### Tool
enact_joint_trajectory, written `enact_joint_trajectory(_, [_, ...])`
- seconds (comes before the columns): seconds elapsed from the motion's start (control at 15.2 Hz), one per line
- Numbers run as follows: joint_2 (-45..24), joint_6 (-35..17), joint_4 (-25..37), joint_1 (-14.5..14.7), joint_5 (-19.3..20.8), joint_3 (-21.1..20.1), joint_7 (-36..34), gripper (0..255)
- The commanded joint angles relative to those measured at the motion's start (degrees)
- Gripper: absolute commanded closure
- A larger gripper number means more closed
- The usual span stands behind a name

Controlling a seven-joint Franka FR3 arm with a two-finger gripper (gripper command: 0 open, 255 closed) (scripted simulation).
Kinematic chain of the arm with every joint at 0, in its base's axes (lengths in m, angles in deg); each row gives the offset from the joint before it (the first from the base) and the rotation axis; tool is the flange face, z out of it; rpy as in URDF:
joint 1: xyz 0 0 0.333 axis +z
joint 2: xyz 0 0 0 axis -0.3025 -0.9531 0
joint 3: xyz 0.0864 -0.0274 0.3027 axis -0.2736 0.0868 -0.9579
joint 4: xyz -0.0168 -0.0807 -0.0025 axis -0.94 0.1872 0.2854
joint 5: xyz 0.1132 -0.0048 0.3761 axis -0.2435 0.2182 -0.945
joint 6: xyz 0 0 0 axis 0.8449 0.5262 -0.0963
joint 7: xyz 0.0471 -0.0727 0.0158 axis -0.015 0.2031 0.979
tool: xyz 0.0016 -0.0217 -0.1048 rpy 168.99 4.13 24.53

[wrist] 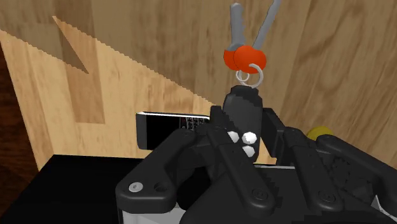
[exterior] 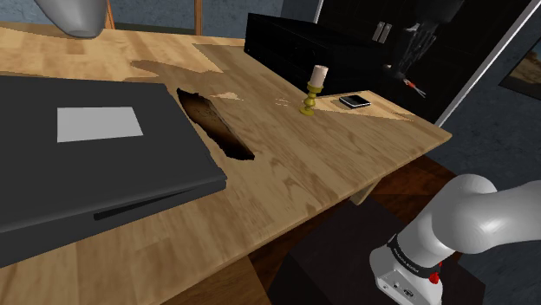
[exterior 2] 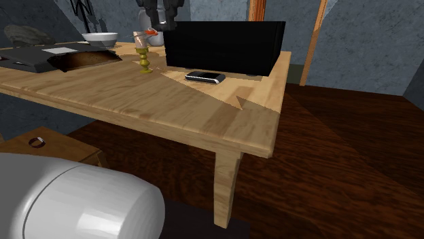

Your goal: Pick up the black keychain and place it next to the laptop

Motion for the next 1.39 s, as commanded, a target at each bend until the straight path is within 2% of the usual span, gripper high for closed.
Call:
enact_joint_trajectory(0.0, [-2.00, -1.06, 1.01, 0.43, -1.32, -2.10, -2.40, 255])
enact_joint_trajectory(0.4, [-11.04, -3.92, 7.44, 1.40, -3.64, -7.63, -8.71, 255])
enact_joint_trajectory(0.73, [-19.75, -5.41, 14.90, 2.16, -4.05, -12.11, -14.09, 255])
enact_joint_trajectory(1.06, [-29.77, -5.68, 24.67, 3.28, -2.70, -16.49, -19.78, 255])
enact_joint_trajectory(1.32, [-39.11, -4.56, 34.80, 4.96, -0.04, -19.83, -24.57, 255])
